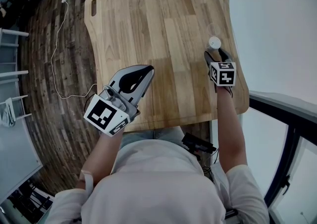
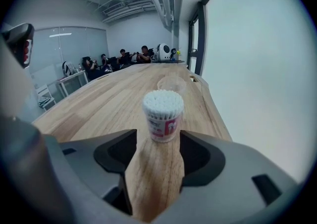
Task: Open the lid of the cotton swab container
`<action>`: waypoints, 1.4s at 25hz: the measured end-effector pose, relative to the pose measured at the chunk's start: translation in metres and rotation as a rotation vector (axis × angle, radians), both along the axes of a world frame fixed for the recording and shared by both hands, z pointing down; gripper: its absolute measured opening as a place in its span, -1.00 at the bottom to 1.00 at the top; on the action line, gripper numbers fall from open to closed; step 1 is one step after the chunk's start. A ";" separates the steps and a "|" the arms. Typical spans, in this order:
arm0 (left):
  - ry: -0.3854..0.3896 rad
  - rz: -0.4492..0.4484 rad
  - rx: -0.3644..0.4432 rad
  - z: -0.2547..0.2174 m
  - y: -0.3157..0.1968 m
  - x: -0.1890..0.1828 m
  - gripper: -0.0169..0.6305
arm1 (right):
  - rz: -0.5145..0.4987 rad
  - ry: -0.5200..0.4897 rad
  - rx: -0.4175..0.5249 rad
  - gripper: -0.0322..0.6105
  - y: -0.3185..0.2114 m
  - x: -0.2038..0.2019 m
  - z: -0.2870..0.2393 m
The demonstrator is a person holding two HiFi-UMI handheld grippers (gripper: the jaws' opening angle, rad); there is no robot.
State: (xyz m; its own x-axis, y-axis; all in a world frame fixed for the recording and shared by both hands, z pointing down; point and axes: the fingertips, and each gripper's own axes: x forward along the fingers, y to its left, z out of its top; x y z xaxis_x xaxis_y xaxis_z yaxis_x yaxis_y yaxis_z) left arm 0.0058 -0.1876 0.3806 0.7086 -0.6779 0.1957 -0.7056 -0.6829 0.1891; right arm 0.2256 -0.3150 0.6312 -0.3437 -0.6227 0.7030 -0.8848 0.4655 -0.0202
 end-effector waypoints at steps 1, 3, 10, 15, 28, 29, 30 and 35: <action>0.000 0.000 0.002 -0.001 0.001 -0.001 -0.91 | 0.005 -0.010 0.001 -0.09 0.006 0.000 -0.002; 0.001 -0.001 0.007 -0.002 0.003 -0.004 -0.91 | 0.016 -0.033 0.012 -0.09 0.018 0.001 -0.010; 0.007 0.012 0.029 -0.008 0.011 -0.013 -0.91 | -0.004 -0.049 0.050 -0.63 0.069 -0.003 -0.046; 0.011 0.031 0.038 -0.009 0.023 -0.017 -0.91 | -0.020 -0.102 0.096 -0.81 0.102 -0.017 -0.082; 0.022 0.083 0.079 -0.028 0.058 -0.017 -0.91 | 0.044 -0.262 0.285 -0.84 0.162 -0.016 -0.194; 0.023 0.085 0.080 -0.029 0.061 -0.018 -0.91 | 0.047 -0.268 0.300 -0.84 0.166 -0.017 -0.201; 0.023 0.086 0.082 -0.029 0.064 -0.018 -0.91 | 0.048 -0.273 0.313 -0.84 0.169 -0.018 -0.208; 0.020 0.096 0.095 -0.036 0.075 -0.018 -0.91 | 0.010 -0.268 0.351 -0.84 0.189 -0.028 -0.229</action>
